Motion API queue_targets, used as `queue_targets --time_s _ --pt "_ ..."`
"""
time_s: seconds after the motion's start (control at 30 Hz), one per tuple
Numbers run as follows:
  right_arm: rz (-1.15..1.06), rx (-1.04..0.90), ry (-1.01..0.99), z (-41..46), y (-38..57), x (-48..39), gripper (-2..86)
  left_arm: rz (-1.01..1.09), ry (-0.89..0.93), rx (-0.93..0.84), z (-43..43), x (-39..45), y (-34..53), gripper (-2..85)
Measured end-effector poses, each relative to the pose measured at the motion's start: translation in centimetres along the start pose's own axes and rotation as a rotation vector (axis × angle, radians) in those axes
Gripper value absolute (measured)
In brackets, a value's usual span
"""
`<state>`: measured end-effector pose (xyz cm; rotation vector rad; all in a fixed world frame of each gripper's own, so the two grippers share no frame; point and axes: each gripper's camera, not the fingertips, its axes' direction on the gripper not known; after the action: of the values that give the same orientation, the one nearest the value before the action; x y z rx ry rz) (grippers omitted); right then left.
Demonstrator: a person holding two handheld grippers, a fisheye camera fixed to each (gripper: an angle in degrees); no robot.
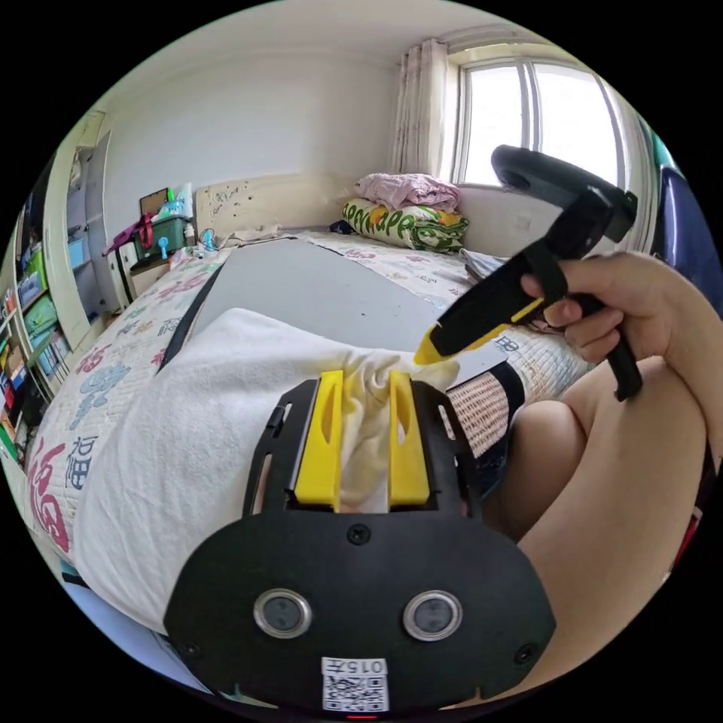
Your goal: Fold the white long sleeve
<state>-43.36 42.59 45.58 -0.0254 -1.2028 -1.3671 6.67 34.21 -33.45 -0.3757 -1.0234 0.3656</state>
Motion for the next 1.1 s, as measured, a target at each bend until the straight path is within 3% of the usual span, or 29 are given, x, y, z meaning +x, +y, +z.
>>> queue_targets --time_s 0.17,0.27,0.47,0.63,0.83,0.97,1.1 --pt "-0.005 -0.109 -0.103 6.7 -2.2 -4.1 13.1 -0.093 0.146 0.001 -1.5 -2.1 -0.1 5.9" --pt "-0.029 -0.112 -0.089 9.4 -2.8 -7.5 10.6 -0.091 0.197 0.092 -4.6 -2.9 0.2 5.2" --pt "-0.076 -0.005 -0.056 11.2 -2.5 -14.7 5.2 -0.137 0.233 0.241 -13.5 -6.7 -0.6 3.9" --pt "-0.074 0.261 -0.265 4.7 -0.6 -17.8 4.7 -0.138 0.129 0.442 -27.0 -12.3 -3.6 2.3" --pt "-0.088 0.599 -0.095 -6.3 4.4 -22.4 4.6 -0.148 0.071 0.686 -39.1 -16.0 -4.0 1.7" --pt "-0.11 0.77 -0.08 -12.7 8.9 -24.9 4.6 -0.099 0.15 0.753 -41.1 -15.3 -4.1 1.6" --pt "-0.165 0.892 0.077 -17.3 13.5 -31.1 4.6 -0.073 0.246 0.813 -41.4 -13.3 -4.8 1.4"
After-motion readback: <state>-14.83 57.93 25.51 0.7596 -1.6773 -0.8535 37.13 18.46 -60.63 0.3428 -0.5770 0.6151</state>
